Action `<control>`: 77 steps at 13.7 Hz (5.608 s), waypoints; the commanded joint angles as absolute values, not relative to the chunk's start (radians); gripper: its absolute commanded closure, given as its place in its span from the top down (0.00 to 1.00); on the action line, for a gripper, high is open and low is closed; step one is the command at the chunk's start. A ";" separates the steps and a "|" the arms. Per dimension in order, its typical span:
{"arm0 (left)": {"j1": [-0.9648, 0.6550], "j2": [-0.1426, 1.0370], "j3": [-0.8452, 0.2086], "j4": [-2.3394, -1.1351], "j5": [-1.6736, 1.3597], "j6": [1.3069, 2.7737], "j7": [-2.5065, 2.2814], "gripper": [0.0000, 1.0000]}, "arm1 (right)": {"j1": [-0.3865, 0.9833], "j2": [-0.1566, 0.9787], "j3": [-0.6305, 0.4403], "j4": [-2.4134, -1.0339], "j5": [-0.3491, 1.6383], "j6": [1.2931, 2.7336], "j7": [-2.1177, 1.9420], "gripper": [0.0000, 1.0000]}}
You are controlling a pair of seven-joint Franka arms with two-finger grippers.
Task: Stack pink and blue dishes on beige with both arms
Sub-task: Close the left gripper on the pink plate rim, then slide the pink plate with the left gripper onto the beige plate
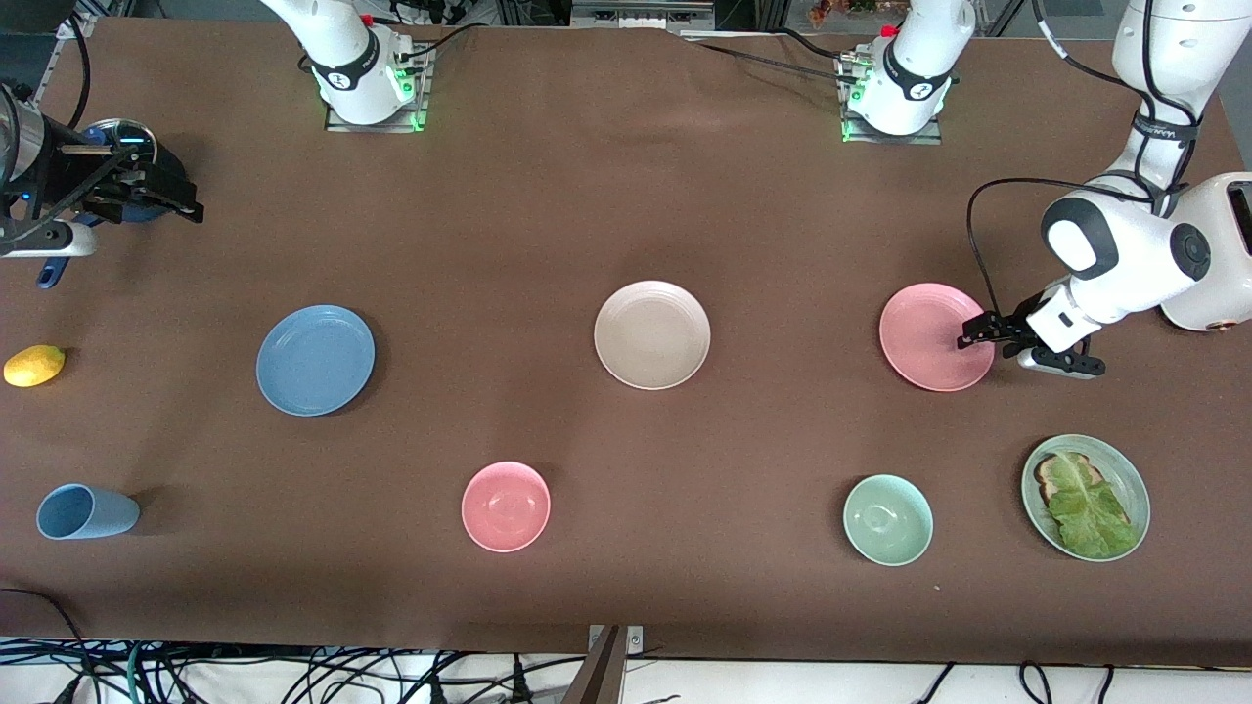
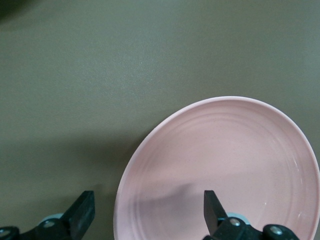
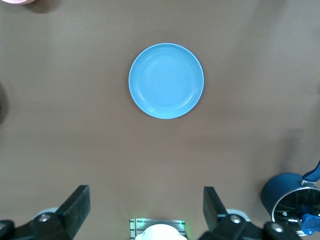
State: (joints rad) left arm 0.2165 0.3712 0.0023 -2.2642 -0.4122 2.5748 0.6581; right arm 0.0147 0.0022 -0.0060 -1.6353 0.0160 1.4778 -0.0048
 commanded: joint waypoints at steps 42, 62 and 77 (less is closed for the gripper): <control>0.235 0.244 -0.235 -1.986 -0.140 2.218 0.121 0.00 | -0.005 0.009 0.000 -1.618 0.008 1.438 -0.014 1.00; 0.058 0.290 -0.463 -1.983 0.083 2.288 -0.595 0.00 | -0.005 0.008 -0.002 -1.617 0.009 1.422 -0.011 1.00; -0.113 0.477 -0.462 -1.873 0.196 2.342 -0.772 0.00 | -0.005 0.008 0.000 -1.617 0.009 1.422 -0.011 1.00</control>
State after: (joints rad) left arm -0.0830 0.4387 -0.4622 -1.9202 0.1600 2.3495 -0.7478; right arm 0.0062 0.0063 -0.0090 -1.6346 0.0160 1.4413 -0.0049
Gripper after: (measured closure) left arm 0.956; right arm 0.000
